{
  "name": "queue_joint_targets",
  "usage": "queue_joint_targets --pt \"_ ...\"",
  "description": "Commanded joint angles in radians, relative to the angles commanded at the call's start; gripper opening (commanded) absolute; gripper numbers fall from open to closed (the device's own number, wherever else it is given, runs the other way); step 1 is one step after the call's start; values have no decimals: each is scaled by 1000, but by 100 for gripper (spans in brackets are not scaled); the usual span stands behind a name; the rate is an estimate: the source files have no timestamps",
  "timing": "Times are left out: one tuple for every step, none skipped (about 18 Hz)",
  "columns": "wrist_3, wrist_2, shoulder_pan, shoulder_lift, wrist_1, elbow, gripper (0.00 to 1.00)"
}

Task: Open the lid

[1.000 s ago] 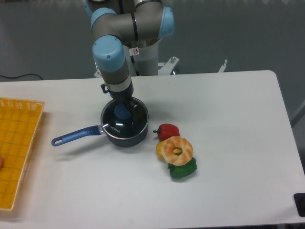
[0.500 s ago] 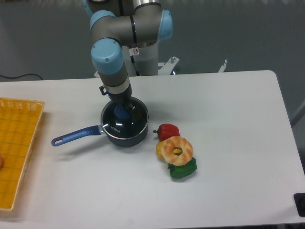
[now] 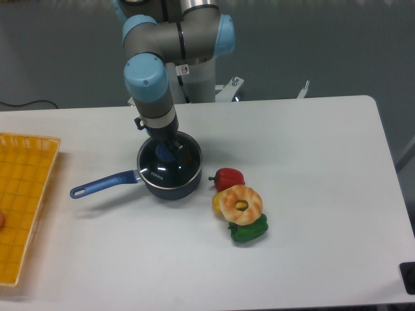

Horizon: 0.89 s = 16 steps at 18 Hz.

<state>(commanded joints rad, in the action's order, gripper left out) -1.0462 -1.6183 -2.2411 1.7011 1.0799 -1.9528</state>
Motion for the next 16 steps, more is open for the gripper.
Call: queue_joint_targets --pt "0 0 0 2 0 0 100" --pt "-2 2 2 5 0 0 100" --pt "-2 2 2 6 0 0 100" --pt "-2 9 2 6 -2 -2 100" --pt "-2 18 2 6 -5 -2 100" --pt "-2 21 2 6 -5 0 100" --pt "-2 21 2 6 -5 0 100" --pt "-2 21 2 6 -5 -2 100" --pt "-2 21 2 6 -6 -2 100" --pt "-2 21 2 6 -5 -2 100" --pt "-3 21 2 6 -6 -2 100" --pt "-3 21 3 6 -6 -2 100" --pt "-3 21 3 6 -6 -2 100" --pt "-3 21 3 6 -5 -3 100" --pt "-3 21 2 6 -6 -3 100" --pt "-3 21 2 6 -5 -3 100"
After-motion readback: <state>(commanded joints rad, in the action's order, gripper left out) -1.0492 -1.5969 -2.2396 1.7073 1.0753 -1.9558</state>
